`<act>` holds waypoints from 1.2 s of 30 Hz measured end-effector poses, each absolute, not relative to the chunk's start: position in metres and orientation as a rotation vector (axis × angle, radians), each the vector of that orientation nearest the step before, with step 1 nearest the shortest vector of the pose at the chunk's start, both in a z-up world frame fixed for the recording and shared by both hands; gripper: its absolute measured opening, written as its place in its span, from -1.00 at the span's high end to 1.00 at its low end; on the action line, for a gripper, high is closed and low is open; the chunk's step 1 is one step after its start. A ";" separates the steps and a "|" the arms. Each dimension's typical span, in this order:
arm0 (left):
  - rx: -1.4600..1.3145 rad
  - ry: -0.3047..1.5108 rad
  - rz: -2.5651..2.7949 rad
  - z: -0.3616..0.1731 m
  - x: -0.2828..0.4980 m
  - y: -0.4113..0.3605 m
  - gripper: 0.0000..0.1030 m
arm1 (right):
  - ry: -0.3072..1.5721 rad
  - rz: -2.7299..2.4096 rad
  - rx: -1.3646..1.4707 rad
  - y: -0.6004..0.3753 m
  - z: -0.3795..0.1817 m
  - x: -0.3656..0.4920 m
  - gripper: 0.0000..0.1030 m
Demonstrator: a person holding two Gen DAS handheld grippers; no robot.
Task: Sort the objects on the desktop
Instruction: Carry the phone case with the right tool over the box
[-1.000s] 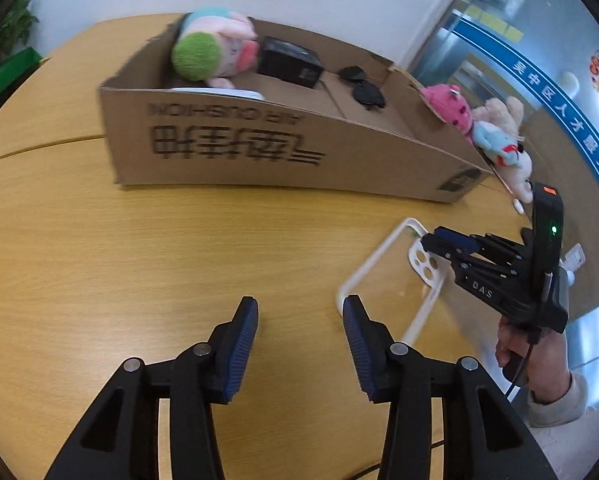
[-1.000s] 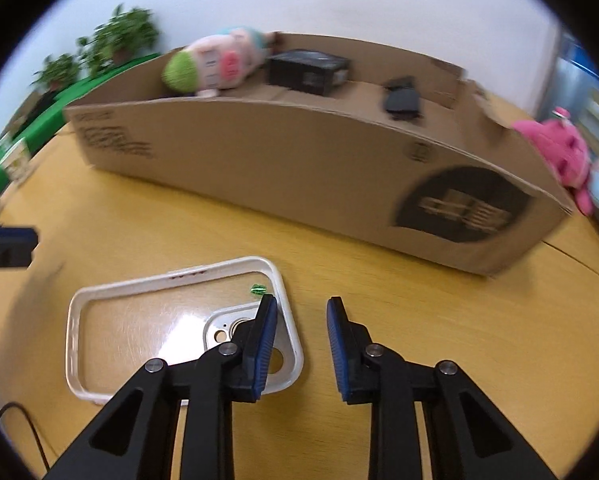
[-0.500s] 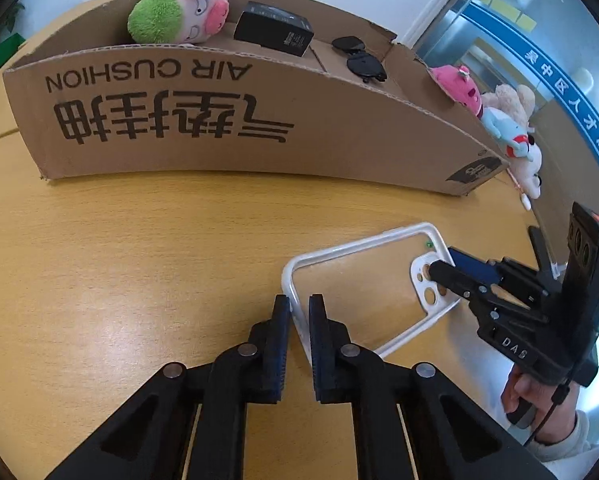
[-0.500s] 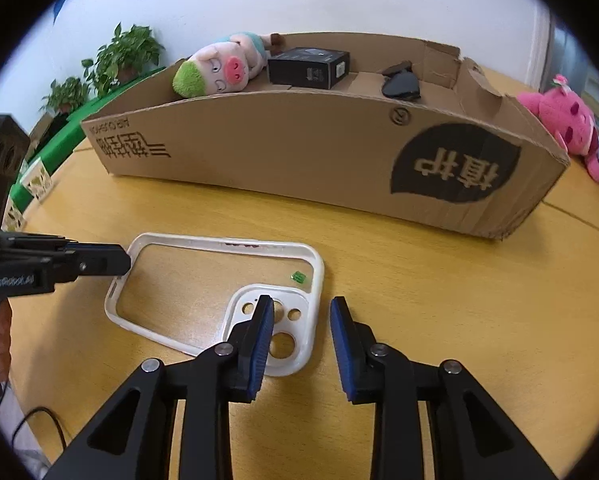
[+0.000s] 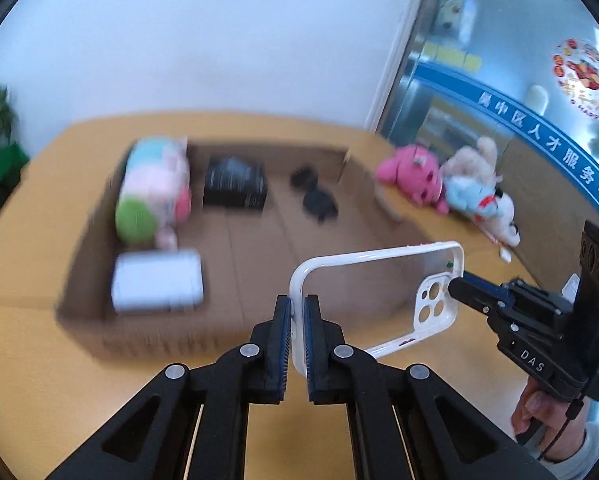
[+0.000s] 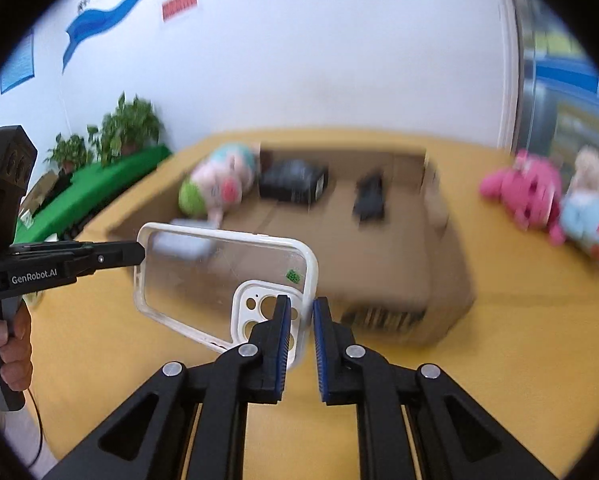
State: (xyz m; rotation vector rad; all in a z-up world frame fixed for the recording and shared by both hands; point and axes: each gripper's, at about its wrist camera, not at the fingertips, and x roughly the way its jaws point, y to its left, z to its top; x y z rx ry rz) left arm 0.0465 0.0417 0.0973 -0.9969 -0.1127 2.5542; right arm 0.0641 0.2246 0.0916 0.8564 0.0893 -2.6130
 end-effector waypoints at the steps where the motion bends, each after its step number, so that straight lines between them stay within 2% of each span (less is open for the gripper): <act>1: -0.944 -0.098 2.572 0.113 0.038 0.043 0.94 | 0.115 -2.633 0.812 0.224 0.105 0.059 0.78; 5: -0.807 -0.058 2.628 0.159 -0.001 0.045 0.94 | 0.190 -2.700 0.659 0.219 0.154 0.024 0.78; 8: -0.785 -0.040 2.650 0.174 -0.043 0.044 0.94 | 0.124 -2.662 0.674 0.218 0.171 -0.021 0.78; 10: -0.838 -0.011 2.653 0.171 -0.074 0.045 0.94 | 0.145 -2.641 0.735 0.212 0.168 -0.054 0.78; 13: -0.991 -0.026 2.612 0.149 -0.125 0.043 0.94 | 0.099 -2.560 0.889 0.208 0.142 -0.107 0.78; 17: -1.293 -0.101 2.503 0.087 -0.183 0.035 0.94 | 0.014 -2.408 1.163 0.205 0.078 -0.166 0.78; 23: -1.616 -0.057 2.423 0.014 -0.217 0.038 0.94 | 0.120 -2.214 1.530 0.175 0.003 -0.201 0.76; 27: -1.775 0.079 2.388 -0.016 -0.221 0.048 0.94 | 0.103 -2.137 1.638 0.166 -0.010 -0.215 0.76; 32: -1.835 0.066 2.358 -0.028 -0.224 0.042 0.92 | 0.091 -2.116 1.677 0.163 -0.018 -0.213 0.73; 34: -1.833 0.010 2.360 -0.025 -0.223 0.036 0.82 | 0.090 -2.114 1.674 0.161 -0.018 -0.209 0.72; 35: -1.811 -0.022 2.368 -0.020 -0.221 0.033 0.78 | 0.076 -2.109 1.671 0.161 -0.019 -0.206 0.65; 36: -1.768 -0.054 2.389 -0.011 -0.216 0.029 0.66 | 0.046 -2.096 1.657 0.162 -0.017 -0.202 0.40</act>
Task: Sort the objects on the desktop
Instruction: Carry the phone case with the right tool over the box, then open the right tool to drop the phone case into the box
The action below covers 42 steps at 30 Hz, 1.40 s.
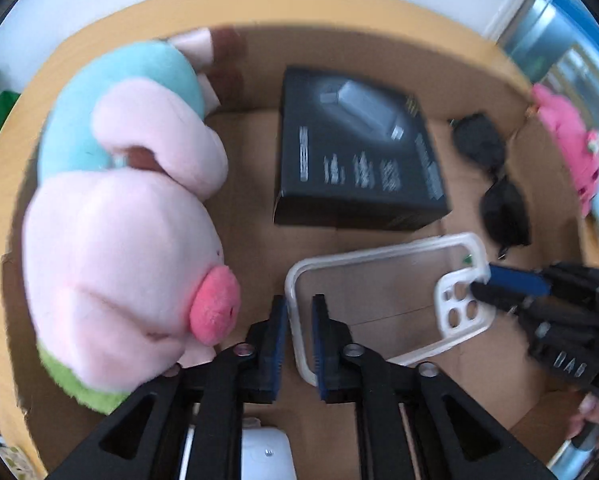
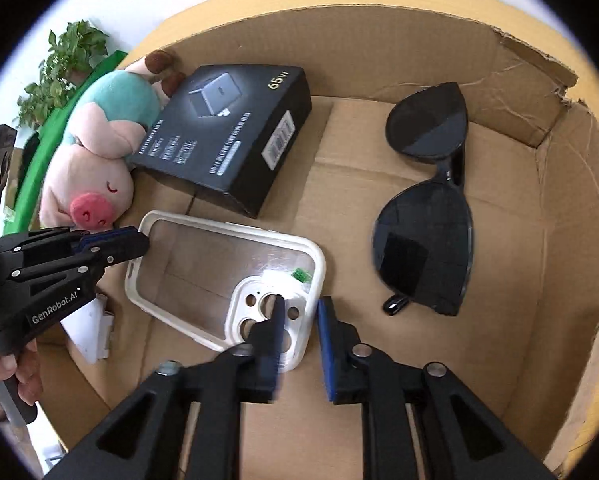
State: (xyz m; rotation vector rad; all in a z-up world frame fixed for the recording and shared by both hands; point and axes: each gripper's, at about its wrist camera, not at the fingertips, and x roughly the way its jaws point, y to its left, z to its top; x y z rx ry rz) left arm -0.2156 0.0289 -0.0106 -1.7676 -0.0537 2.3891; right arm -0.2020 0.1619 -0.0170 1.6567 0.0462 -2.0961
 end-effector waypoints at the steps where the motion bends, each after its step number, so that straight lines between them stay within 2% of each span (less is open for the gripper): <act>1: -1.713 -0.062 2.424 0.001 -0.209 0.026 0.50 | 0.037 -2.097 1.640 0.163 -0.014 -0.198 0.25; 2: -1.617 -0.051 2.494 0.020 -0.196 0.022 0.41 | 0.045 -2.129 1.596 0.165 -0.004 -0.190 0.00; 5: -1.317 -0.007 2.683 0.074 -0.145 0.011 0.10 | 0.087 -2.293 1.370 0.178 0.045 -0.151 -0.19; 6: -1.183 0.001 2.754 0.093 -0.120 0.007 -0.22 | 0.103 -2.371 1.237 0.186 0.069 -0.122 -0.38; 7: -1.062 0.010 2.820 0.107 -0.100 0.003 -0.68 | 0.110 -2.418 1.162 0.190 0.081 -0.105 -0.52; 8: -0.933 0.030 2.894 0.118 -0.077 0.001 -0.90 | 0.112 -2.489 1.052 0.199 0.094 -0.088 -0.70; 9: -0.813 0.058 2.951 0.125 -0.055 0.002 -1.00 | 0.098 -2.574 0.910 0.208 0.105 -0.052 -0.72; 12: -0.605 0.219 3.085 0.118 -0.006 0.008 -0.99 | 0.034 -2.661 0.722 0.213 0.108 -0.017 -0.82; 15: -0.589 0.322 3.146 0.091 0.020 0.012 -0.99 | 0.070 -2.763 0.634 0.204 0.089 0.003 -0.91; 17: -0.647 0.263 3.133 0.068 0.022 0.007 -0.99 | 0.095 -2.828 0.667 0.197 0.071 0.005 -0.99; 25: -0.779 0.152 3.115 0.003 0.017 0.003 -0.99 | 0.115 -2.897 0.687 0.198 0.026 0.005 -0.99; 29: -0.749 0.086 3.111 -0.001 0.018 0.002 -1.00 | 0.082 -2.872 0.692 0.198 0.019 0.007 -0.99; 42: -0.750 0.082 3.107 -0.001 0.016 0.003 -1.00 | 0.059 -2.863 0.679 0.199 0.016 0.008 -0.99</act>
